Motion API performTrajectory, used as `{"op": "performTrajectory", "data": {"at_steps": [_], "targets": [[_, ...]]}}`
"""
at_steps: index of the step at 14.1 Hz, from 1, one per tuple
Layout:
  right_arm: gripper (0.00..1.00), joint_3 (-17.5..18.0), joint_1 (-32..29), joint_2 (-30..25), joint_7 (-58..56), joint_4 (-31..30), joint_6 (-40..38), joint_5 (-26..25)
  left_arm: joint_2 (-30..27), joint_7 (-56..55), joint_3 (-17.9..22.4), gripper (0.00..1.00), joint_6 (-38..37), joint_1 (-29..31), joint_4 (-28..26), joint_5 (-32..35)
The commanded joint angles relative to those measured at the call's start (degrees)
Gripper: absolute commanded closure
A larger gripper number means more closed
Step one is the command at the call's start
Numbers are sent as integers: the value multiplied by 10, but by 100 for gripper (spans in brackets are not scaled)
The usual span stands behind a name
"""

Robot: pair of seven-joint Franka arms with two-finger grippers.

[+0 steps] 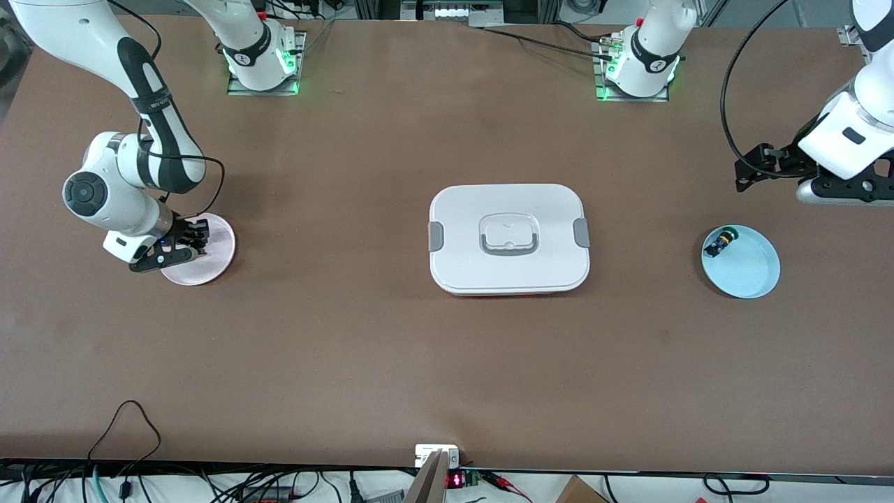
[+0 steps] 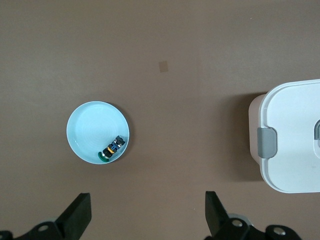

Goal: Transfer orange switch to right arm and place
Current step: 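Lower the switch onto the plate and open the right gripper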

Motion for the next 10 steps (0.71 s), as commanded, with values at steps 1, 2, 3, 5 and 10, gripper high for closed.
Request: {"op": "performTrajectory", "data": {"at_steps": [1, 2, 3, 5, 10], "targets": [[61, 4, -4, 2, 10, 2, 5, -5, 6, -3, 1, 0, -12, -1, 22, 0], [61, 3, -4, 2, 10, 2, 6, -4, 13, -4, 1, 0, -12, -2, 34, 0], [61, 3, -4, 2, 10, 2, 6, -5, 15, -5, 1, 0, -12, -1, 37, 0], [61, 3, -3, 2, 10, 2, 6, -4, 15, -5, 1, 0, -12, -2, 37, -1], [0, 4, -1, -21, 4, 20, -15, -4, 16, -4, 1, 0, -13, 0, 36, -1]]}}
